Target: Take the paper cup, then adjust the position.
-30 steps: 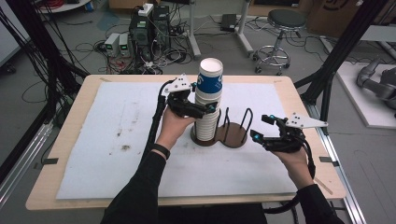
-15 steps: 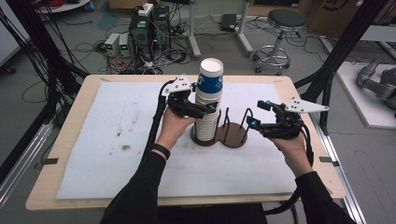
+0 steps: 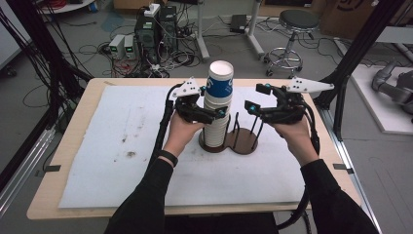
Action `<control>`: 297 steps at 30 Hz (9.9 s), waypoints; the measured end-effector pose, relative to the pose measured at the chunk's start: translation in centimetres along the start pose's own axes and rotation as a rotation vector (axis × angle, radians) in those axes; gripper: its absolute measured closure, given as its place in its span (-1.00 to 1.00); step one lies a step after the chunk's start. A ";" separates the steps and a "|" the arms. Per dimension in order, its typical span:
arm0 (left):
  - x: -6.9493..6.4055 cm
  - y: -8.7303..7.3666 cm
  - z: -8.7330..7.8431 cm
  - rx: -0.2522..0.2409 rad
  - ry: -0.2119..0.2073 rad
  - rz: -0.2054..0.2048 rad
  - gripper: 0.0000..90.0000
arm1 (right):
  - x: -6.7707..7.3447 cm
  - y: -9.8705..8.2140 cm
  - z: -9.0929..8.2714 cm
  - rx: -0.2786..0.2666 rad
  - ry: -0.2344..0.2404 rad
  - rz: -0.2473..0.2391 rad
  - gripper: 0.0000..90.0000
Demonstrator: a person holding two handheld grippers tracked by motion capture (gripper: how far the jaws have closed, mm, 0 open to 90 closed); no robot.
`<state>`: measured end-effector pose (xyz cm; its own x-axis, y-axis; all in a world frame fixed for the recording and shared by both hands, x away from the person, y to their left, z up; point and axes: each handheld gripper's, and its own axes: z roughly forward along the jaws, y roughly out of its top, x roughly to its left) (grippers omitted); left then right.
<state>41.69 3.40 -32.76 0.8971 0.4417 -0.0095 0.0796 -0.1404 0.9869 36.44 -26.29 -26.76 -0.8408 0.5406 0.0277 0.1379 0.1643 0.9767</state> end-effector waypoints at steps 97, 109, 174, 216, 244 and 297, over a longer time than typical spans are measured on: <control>-0.3 0.3 -0.4 0.029 0.014 0.015 -0.74 | 7.0 0.1 -2.8 -0.063 0.164 -0.060 -0.32; -0.3 0.3 -0.4 0.029 0.016 0.014 -0.75 | 7.5 -3.9 -2.2 -0.017 0.188 -0.018 -0.32; -7.7 -6.0 -10.4 0.045 0.008 0.042 -0.84 | 5.7 -6.4 -1.0 0.031 0.170 0.026 -0.32; -11.2 -8.3 -7.1 0.053 -0.165 0.048 -0.84 | 6.6 -7.6 -0.1 0.065 0.239 0.027 -0.32; -12.4 -9.1 -5.1 0.079 -0.246 0.025 -0.84 | 9.4 -8.6 2.5 0.077 0.385 0.019 -0.32; -11.3 -7.8 -6.5 0.006 -0.204 0.038 -0.87 | 7.4 -7.2 1.0 0.194 0.397 -0.015 -0.33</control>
<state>28.14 5.31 -39.28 0.9689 0.2474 -0.0054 0.0462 -0.1594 0.9861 29.76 -22.63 -33.85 -0.9742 0.1839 0.1306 0.1880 0.3423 0.9206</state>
